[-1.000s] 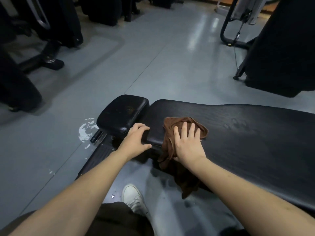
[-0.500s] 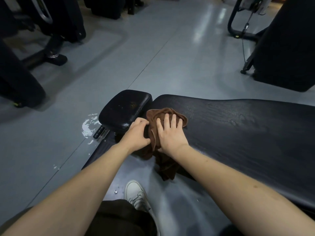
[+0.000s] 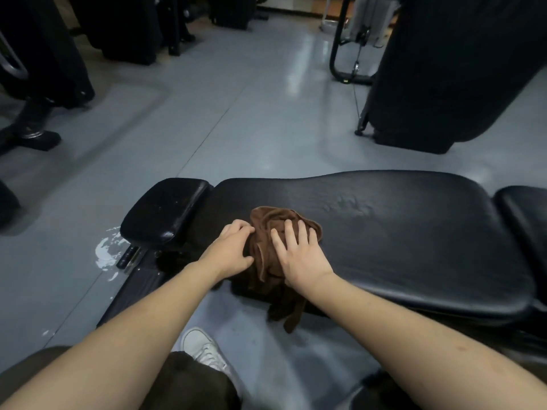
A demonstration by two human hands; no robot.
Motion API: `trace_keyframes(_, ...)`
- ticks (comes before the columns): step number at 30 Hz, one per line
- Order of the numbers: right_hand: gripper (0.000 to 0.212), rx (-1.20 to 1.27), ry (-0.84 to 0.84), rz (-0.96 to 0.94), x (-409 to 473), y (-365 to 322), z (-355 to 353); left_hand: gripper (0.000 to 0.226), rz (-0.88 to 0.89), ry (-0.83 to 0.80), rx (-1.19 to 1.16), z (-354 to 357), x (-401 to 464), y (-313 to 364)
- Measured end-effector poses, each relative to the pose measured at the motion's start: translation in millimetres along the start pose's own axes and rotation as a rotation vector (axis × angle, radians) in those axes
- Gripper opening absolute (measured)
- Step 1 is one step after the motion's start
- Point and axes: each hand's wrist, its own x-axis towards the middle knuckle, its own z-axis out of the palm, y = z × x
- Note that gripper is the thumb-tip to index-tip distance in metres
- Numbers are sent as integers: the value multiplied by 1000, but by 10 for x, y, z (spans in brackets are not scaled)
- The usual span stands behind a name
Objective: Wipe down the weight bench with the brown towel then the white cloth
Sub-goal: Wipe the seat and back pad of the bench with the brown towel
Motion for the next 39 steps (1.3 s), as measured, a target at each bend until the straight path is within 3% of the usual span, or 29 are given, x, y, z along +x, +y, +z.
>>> trace_keyframes(6, 111, 53, -54, 53, -611, 430, 34, 71, 151, -61, 41, 108, 59, 428)
trace_keyframes(12, 114, 84, -62, 98, -1173, 888, 135, 79, 328, -137, 74, 241, 125, 861)
trace_keyframes(24, 124, 68, -137, 91, -1988, 1846, 197, 83, 321, -148, 63, 273, 235, 997)
trace_keyframes(39, 125, 38, -121, 177, -1397, 1319, 160, 80, 347, -44, -20, 399, 133, 865)
